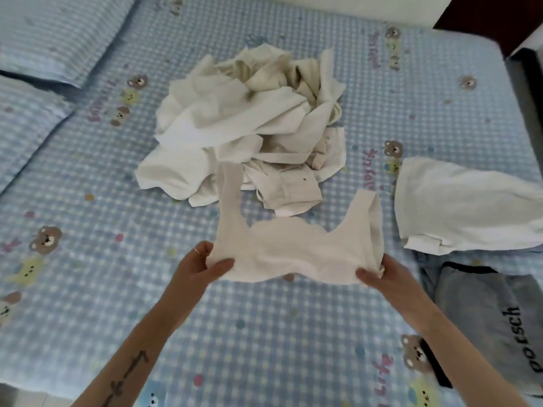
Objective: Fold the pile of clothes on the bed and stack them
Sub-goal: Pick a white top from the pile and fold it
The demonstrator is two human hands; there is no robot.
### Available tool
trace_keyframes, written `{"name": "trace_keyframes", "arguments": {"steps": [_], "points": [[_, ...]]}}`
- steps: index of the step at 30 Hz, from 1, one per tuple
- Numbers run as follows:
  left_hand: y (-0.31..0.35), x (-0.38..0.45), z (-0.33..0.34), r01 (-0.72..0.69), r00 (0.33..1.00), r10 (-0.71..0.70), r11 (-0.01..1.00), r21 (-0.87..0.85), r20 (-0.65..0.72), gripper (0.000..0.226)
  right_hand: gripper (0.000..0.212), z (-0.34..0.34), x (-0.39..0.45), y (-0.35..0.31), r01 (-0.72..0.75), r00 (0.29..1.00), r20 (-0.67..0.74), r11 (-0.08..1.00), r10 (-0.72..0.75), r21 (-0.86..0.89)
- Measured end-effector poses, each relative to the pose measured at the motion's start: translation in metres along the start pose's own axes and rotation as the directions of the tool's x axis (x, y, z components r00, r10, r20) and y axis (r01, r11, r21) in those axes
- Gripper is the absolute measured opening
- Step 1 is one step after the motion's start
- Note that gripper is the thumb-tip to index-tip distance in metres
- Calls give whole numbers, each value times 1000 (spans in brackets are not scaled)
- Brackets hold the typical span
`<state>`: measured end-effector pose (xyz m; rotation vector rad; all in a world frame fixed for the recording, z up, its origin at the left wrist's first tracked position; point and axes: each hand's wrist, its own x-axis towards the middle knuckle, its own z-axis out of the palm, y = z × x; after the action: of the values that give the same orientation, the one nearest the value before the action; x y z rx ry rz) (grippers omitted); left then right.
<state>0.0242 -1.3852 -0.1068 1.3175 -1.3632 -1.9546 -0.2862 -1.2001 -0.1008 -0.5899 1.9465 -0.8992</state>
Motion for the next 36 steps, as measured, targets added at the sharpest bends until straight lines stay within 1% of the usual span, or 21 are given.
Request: {"name": "trace_keyframes", "arguments": {"steps": [2,4,6,8,10,12,14,16,18,20,21,23,24,25,26,27,28,30,32,35,36], "points": [[-45,-13,-2,99,995,-100,989,111,3,33,27,12,-13,39,-61,994,88,991,72,-118],[-90,-31,-2,199,970,-228,943,266,85,43,27,28,-27,80,-126,973,171,976,156,-176],[-133,-47,-3,257,937,-326,885,387,124,38,27,45,-39,112,-208,947,203,956,250,-206],[-160,-61,-5,334,914,-394,868,368,98,26,26,60,-45,130,-294,931,162,935,327,-197],[-170,-68,-5,399,907,-420,877,267,27,14,27,68,-45,133,-390,919,-4,905,395,-171],[-168,-68,0,384,922,-386,890,246,-39,14,29,77,-43,130,-413,908,-131,904,399,-108],[-159,-65,6,328,944,-328,906,267,-46,16,22,85,-45,127,-318,943,-127,945,307,-76],[-150,-64,9,299,949,-314,926,231,32,17,21,83,-48,125,-267,964,-6,963,267,-20],[-144,-62,10,297,929,-337,925,236,154,20,29,74,-52,127,-313,934,164,949,317,-47],[-145,-60,12,244,922,-351,853,462,161,26,43,68,-56,135,-317,926,151,930,346,-183],[-148,-59,15,200,940,-325,772,603,105,36,55,66,-58,140,-314,944,29,920,330,-233],[-153,-61,22,154,982,-188,684,713,-32,61,80,67,-64,144,-189,974,-186,922,131,-338],[-154,-64,24,97,995,-88,664,741,-52,69,85,67,-67,147,-14,985,-159,886,-68,-464],[-159,-68,24,-30,999,44,611,791,3,73,86,67,-69,150,190,964,-33,771,-264,-608],[-165,-72,22,-199,976,174,499,843,127,73,86,66,-70,154,376,908,144,612,-394,-696],[-172,-77,19,-362,925,253,359,861,283,74,89,66,-69,157,500,853,319,468,-414,-729],[-177,-83,16,-487,869,232,235,841,438,80,94,67,-69,161,570,816,455,367,-355,-735],[-187,-90,11,-608,793,12,93,789,610,102,103,66,-66,164,616,787,579,256,-211,-745],[-190,-90,13,-596,797,-76,57,801,599,101,98,65,-58,162,600,800,578,224,-161,-768],[-189,-78,16,-546,838,94,140,826,538,69,81,63,-46,163,591,807,560,288,-191,-753],[-187,-74,16,-537,843,98,190,822,529,64,74,62,-44,165,598,799,573,340,-181,-726]]}}
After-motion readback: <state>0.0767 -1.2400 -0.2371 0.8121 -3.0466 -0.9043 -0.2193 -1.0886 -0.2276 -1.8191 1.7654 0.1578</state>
